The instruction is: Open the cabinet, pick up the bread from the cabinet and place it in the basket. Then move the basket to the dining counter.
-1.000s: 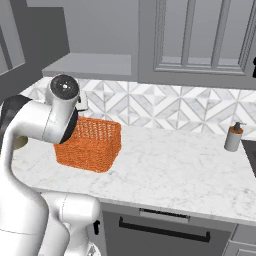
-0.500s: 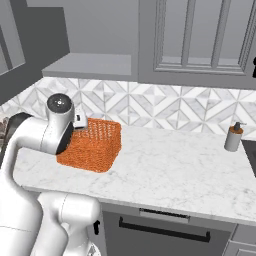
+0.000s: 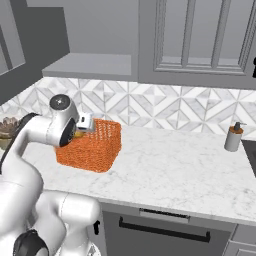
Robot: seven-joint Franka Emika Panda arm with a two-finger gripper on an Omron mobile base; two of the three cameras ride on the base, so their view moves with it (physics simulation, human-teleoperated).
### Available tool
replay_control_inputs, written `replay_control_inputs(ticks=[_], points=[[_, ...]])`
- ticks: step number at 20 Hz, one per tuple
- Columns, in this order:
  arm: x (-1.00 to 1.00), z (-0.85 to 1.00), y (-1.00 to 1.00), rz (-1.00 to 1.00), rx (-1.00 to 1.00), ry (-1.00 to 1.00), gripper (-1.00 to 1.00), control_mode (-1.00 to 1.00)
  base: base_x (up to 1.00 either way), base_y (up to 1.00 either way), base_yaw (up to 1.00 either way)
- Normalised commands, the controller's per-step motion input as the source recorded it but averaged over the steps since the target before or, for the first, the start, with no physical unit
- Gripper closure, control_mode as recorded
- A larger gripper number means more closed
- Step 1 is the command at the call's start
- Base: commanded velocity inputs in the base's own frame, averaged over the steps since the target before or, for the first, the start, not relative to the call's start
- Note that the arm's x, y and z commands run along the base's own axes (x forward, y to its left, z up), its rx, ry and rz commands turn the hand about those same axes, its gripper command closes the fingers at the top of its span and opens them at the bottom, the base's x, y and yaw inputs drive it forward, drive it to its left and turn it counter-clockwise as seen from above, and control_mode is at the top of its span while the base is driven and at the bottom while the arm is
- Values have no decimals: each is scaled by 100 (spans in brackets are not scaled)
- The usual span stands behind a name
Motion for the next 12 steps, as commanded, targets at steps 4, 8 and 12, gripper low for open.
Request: replay_control_inputs(ticks=[4, 8, 12], points=[[59, -34, 0, -16, -4, 23, 100, -100, 0, 0, 0], [57, -42, 0, -11, -5, 23, 100, -100, 0, 0, 0], [64, -36, 0, -10, -6, 21, 100, -100, 0, 0, 0]])
